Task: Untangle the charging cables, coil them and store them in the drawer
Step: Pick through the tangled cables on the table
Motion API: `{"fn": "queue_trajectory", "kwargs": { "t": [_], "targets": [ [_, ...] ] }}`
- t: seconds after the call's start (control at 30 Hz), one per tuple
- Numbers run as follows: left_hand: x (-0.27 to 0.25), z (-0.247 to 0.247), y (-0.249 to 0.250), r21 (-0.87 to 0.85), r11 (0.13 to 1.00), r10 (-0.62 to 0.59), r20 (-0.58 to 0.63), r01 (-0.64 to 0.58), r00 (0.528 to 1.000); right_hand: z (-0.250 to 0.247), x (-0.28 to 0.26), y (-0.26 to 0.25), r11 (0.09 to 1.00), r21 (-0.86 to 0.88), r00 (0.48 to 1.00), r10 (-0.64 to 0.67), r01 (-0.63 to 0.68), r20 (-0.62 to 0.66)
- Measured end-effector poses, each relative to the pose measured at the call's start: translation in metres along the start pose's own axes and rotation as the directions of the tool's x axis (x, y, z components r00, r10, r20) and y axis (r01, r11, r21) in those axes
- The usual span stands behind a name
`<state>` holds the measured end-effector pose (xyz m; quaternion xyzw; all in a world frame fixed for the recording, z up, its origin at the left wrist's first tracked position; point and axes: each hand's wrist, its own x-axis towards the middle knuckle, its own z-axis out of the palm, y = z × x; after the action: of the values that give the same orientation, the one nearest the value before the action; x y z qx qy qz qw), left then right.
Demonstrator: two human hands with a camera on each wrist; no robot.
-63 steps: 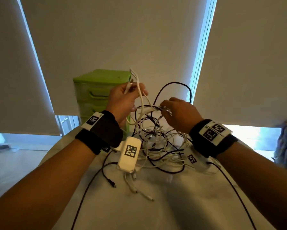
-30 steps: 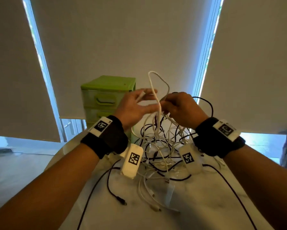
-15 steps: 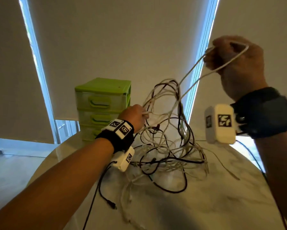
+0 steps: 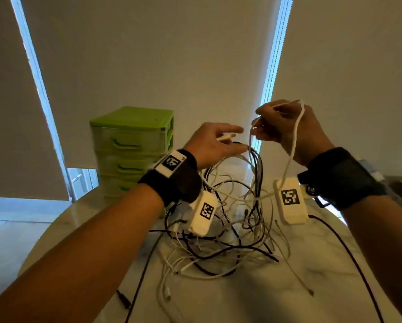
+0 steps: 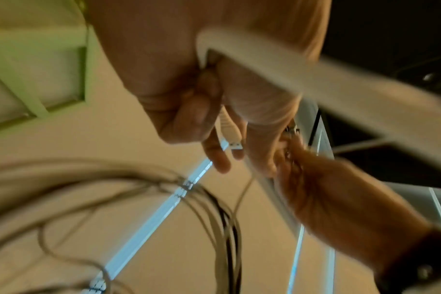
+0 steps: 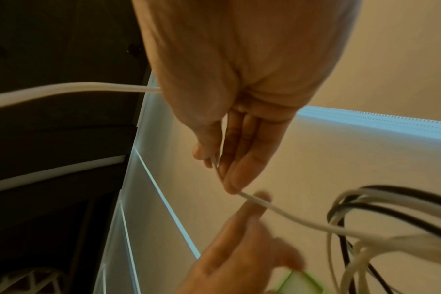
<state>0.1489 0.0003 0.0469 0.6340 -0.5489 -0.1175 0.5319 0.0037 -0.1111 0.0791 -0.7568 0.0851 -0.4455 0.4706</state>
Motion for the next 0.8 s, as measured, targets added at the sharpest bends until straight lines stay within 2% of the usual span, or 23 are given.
{"fn": "queue_trajectory", "kwargs": {
  "t": [0.07, 0.17, 0.23, 0.27, 0.33, 0.4, 0.47, 0.57, 0.63, 0.67, 0.73, 0.8],
  "targets": [
    [0.005, 0.022, -0.001, 0.026, 0.999, -0.025, 0.077, 0.023, 0.997, 0.004, -0.002, -0.007, 0.999, -0.038, 0.998, -0.024, 0.026, 0.06],
    [0.009, 0.036, -0.009, 0.105, 0.994, -0.04, 0.073, 0.032, 0.997, -0.002, -0.007, -0.007, 0.969, -0.237, 0.997, -0.065, 0.075, 0.05],
    [0.011, 0.034, -0.012, 0.05, 0.998, -0.035, 0.036, 0.033, 0.999, -0.006, -0.017, 0.005, 0.85, -0.514, 0.993, -0.091, 0.115, 0.072],
    [0.01, 0.031, -0.013, 0.021, 0.999, -0.038, 0.021, 0.038, 0.999, -0.005, -0.024, 0.017, 0.762, -0.64, 0.994, -0.046, 0.099, 0.099],
    [0.011, 0.028, -0.012, -0.023, 0.998, -0.056, -0.007, 0.056, 0.998, 0.002, -0.041, 0.043, 0.63, -0.777, 0.987, 0.112, 0.021, 0.117],
    [0.013, 0.026, -0.011, -0.093, 0.994, -0.062, -0.039, 0.059, 0.997, 0.013, -0.05, 0.064, 0.566, -0.824, 0.992, 0.098, 0.008, 0.076],
    [0.017, 0.024, -0.006, -0.142, 0.987, -0.085, -0.095, 0.071, 0.992, 0.018, -0.05, 0.071, 0.596, -0.803, 0.999, 0.034, 0.005, 0.032],
    [0.025, 0.018, -0.003, -0.228, 0.968, -0.155, -0.205, 0.107, 0.966, 0.024, -0.041, 0.064, 0.742, -0.67, 1.0, -0.01, -0.006, -0.02],
    [0.031, 0.008, -0.004, -0.335, 0.934, -0.218, -0.255, 0.125, 0.942, 0.023, -0.034, 0.057, 0.798, -0.6, 0.996, -0.006, -0.051, -0.093],
    [0.032, 0.0, -0.006, -0.384, 0.912, -0.26, -0.279, 0.141, 0.924, 0.018, -0.028, 0.057, 0.84, -0.533, 0.987, 0.021, -0.103, -0.158],
    [0.03, -0.017, -0.011, -0.46, 0.871, -0.339, -0.313, 0.171, 0.887, 0.003, -0.017, 0.059, 0.928, -0.288, 0.945, 0.153, -0.238, -0.289],
    [0.025, -0.03, -0.015, -0.516, 0.843, -0.361, -0.331, 0.153, 0.872, -0.014, -0.011, 0.063, 0.941, -0.051, 0.889, 0.298, -0.335, -0.349]
  ]
}}
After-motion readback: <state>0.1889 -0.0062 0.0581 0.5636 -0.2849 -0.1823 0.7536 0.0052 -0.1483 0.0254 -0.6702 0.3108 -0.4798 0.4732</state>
